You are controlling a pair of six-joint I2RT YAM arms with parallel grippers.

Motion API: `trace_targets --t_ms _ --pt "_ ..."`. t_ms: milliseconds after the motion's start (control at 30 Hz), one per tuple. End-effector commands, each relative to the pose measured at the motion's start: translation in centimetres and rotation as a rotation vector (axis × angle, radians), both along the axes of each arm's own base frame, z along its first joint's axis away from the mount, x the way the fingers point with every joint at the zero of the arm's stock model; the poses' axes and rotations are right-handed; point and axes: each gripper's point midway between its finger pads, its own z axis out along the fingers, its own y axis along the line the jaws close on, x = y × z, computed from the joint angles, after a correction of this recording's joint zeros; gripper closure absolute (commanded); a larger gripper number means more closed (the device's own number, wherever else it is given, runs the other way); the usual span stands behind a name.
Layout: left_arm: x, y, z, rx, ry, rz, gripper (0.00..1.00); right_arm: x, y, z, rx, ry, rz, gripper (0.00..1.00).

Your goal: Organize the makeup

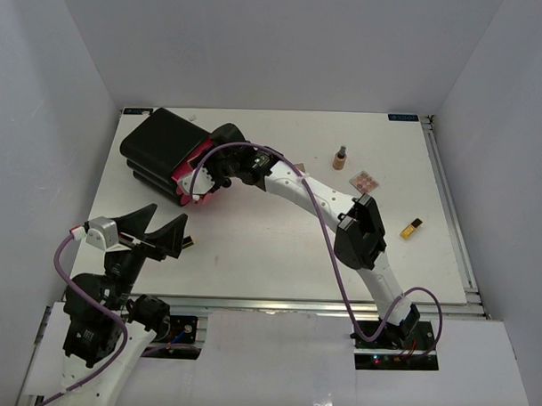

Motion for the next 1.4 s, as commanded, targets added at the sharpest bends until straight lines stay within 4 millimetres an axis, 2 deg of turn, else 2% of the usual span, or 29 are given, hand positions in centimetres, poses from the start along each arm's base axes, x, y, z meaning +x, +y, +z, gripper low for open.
trace_targets --t_ms 0,300,433,567,667,767,833,967,1133,1200,1267,1333,1367 --pt "0.5 0.1 -0.5 -0.004 0.021 0.013 0.02 -1.0 1.7 2.7 0.044 -0.06 0.072 0.76" --pt "0.6 0.1 -0.6 -0.005 0.024 0.016 0.02 -0.5 2.6 2.2 0.052 -0.086 0.09 0.72" --pt "0.6 0.1 -0.5 -0.007 0.022 0.017 0.02 -0.5 2.8 1.6 0.048 -0.075 0.094 0.55" --pt "0.6 0.1 -0.6 -0.006 0.023 0.016 0.02 -0.3 2.9 1.3 0.048 -0.079 0.091 0.42" --pt "0.6 0.1 -0.5 -0.006 0.022 0.016 0.02 0.0 3.0 1.7 0.062 -0.094 0.08 0.35" --pt "0.5 0.1 -0.5 -0.006 0.021 0.016 0.02 0.1 3.0 2.4 0.078 -0.106 0.071 0.19" --pt "0.5 0.1 -0.5 -0.006 0.022 0.014 0.02 0.2 3.0 2.9 0.09 -0.107 0.066 0.15" --pt "0.5 0.1 -0.5 -0.006 0.021 0.016 0.02 0.1 2.6 4.7 0.114 -0.118 0.049 0.14" --pt "0.6 0.0 -0.6 -0.004 0.024 0.012 0.02 0.0 0.9 9.4 0.206 -0.095 -0.014 0.16" --pt "0.6 0.0 -0.6 -0.003 0.024 0.009 0.02 0.0 -0.5 11.3 0.247 -0.058 -0.058 0.16" --pt "0.6 -0.2 -0.6 0.0 0.023 0.004 0.02 -0.1 -2.7 11.9 0.255 0.005 -0.111 0.16" --pt "0.6 -0.3 -0.6 0.003 0.022 -0.002 0.02 -0.3 -5.4 11.0 0.248 0.104 -0.186 0.16" --pt "0.6 -0.3 -0.6 0.004 0.022 -0.006 0.02 -0.4 -7.4 11.4 0.262 0.149 -0.234 0.17"
